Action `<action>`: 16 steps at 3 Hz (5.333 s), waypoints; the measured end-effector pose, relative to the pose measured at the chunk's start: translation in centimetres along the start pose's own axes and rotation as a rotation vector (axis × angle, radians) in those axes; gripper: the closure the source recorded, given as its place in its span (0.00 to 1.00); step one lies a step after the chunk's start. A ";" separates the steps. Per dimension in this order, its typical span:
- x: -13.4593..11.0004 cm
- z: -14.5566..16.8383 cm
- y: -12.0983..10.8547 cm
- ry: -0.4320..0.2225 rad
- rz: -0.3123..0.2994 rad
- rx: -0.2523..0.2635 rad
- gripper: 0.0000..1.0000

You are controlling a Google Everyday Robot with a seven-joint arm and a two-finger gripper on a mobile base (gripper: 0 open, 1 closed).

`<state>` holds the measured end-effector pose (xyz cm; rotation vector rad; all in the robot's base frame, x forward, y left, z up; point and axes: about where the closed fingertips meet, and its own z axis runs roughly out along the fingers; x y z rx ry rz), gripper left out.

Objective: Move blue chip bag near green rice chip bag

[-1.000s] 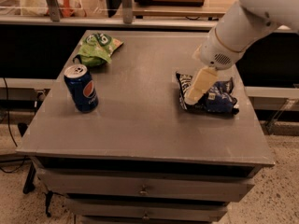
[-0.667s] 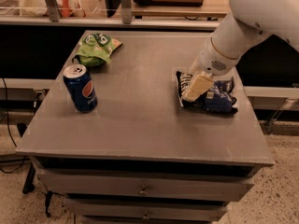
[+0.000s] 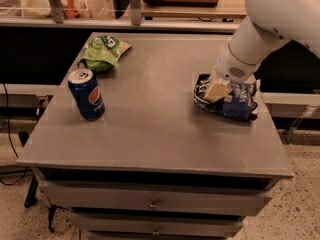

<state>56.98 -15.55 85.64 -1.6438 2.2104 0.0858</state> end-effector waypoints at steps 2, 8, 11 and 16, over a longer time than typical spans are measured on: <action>-1.9 -6.9 -2.9 -0.012 -0.053 0.122 1.00; -24.6 -2.7 -6.0 -0.266 -0.507 0.216 1.00; -30.7 1.2 -7.5 -0.346 -0.475 0.265 0.36; -29.0 2.4 -10.6 -0.298 -0.522 0.183 0.00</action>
Offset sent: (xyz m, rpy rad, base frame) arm 0.0236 -0.0179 0.1301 -0.0378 -0.2216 0.0165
